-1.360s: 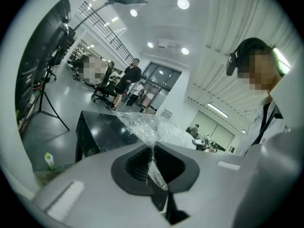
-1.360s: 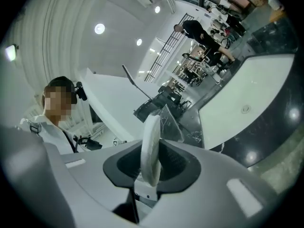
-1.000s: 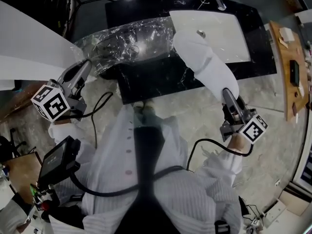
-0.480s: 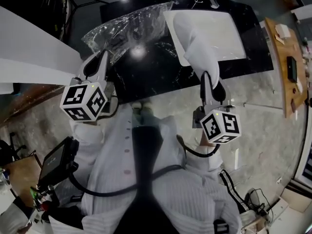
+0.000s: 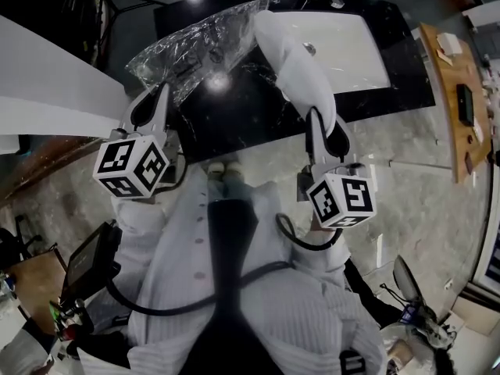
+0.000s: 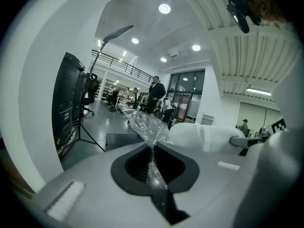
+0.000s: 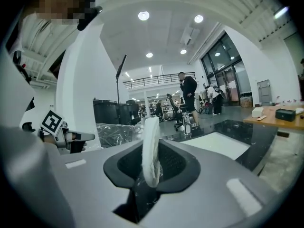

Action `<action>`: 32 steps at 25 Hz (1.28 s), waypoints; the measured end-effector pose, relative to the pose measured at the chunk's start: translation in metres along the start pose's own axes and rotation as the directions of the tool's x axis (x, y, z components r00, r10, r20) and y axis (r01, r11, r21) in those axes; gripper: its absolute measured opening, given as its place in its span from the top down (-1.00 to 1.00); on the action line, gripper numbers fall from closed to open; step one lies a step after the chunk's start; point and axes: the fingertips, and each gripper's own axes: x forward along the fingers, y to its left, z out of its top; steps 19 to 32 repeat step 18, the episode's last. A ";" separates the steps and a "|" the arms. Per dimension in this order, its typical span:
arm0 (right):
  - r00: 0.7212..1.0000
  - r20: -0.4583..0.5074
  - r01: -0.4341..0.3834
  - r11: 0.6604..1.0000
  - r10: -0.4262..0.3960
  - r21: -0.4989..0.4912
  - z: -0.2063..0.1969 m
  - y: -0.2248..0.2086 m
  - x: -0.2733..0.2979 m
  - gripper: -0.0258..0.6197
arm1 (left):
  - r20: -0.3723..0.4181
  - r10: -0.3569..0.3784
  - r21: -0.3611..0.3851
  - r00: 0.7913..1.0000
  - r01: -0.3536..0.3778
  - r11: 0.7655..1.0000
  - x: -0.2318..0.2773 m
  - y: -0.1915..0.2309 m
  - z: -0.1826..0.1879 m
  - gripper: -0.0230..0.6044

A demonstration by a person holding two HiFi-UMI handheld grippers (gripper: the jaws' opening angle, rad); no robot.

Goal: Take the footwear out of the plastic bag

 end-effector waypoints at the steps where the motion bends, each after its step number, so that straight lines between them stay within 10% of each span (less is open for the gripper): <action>1: 1.000 0.001 0.000 1.000 0.000 -0.002 0.000 0.000 0.000 0.65 | 0.001 -0.003 -0.003 1.000 0.003 1.000 0.000 0.000 0.000 0.90; 32: 1.000 -0.002 -0.008 0.999 0.008 0.037 -0.003 0.003 -0.008 0.65 | -0.014 -0.043 0.014 0.999 0.043 0.999 0.001 -0.009 -0.005 0.90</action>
